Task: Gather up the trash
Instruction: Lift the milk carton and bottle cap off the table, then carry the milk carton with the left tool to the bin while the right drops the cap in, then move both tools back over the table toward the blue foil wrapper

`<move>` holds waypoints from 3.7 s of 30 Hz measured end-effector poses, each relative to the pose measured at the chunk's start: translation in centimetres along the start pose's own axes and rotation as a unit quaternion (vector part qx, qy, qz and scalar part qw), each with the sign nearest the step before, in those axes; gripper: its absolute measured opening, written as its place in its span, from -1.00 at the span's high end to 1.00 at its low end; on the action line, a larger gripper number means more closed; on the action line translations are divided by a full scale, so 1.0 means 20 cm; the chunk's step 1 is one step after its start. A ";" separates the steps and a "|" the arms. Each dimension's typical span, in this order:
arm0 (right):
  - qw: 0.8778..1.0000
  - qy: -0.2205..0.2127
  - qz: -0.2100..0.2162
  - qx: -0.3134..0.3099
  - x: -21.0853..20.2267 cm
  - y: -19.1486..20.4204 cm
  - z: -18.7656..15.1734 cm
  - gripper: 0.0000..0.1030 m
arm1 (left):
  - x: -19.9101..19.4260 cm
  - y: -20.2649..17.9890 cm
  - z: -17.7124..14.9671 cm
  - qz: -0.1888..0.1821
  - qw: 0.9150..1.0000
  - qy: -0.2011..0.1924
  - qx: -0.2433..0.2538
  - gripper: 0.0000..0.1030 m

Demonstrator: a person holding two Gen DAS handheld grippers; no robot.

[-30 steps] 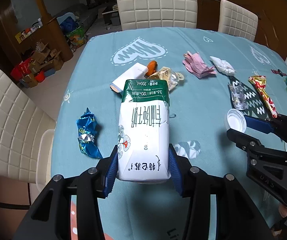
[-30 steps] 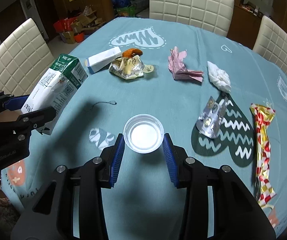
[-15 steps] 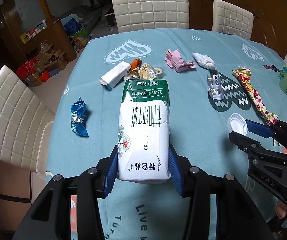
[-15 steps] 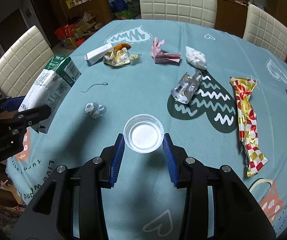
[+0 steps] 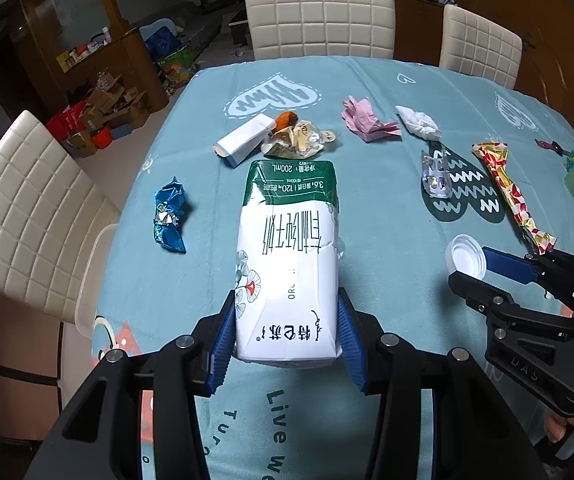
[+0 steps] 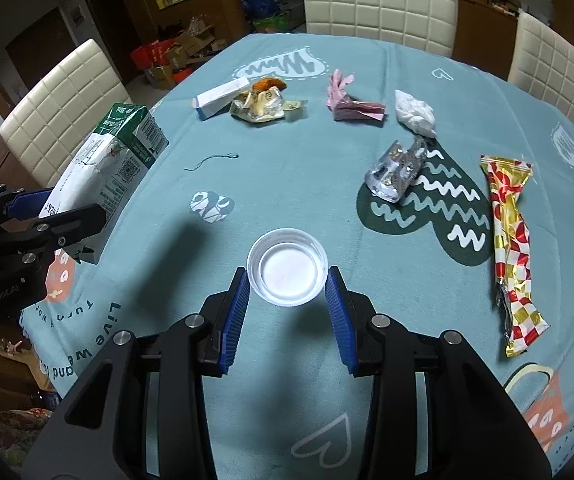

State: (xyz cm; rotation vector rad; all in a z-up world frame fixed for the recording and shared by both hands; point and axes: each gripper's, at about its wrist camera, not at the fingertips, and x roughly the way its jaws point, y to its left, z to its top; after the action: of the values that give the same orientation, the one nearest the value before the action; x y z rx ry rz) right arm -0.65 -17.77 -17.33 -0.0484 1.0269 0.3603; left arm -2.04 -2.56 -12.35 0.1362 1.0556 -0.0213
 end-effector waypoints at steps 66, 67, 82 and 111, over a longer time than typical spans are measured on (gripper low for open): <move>0.961 0.050 0.080 -0.261 0.89 1.60 0.94 0.17 | 0.57 1.75 -0.06 0.116 0.961 0.056 -0.243 -0.57; 0.960 0.053 0.081 -0.263 0.91 1.61 0.94 0.17 | 0.58 1.77 -0.07 0.119 0.960 0.062 -0.247 -0.57; 0.956 0.033 0.093 -0.277 0.97 1.76 1.00 -0.45 | 0.62 1.92 -0.27 0.142 0.937 0.101 -0.303 -0.57; 0.998 0.015 -0.026 -0.051 0.38 0.58 0.48 -0.47 | 0.38 0.93 0.08 0.052 0.994 0.035 -0.090 -0.57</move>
State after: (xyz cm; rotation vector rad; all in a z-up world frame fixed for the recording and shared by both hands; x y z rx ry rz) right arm 7.13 -2.92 -17.18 -0.1719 1.0352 0.3659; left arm 4.63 16.01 -16.36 0.0286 1.1135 0.1736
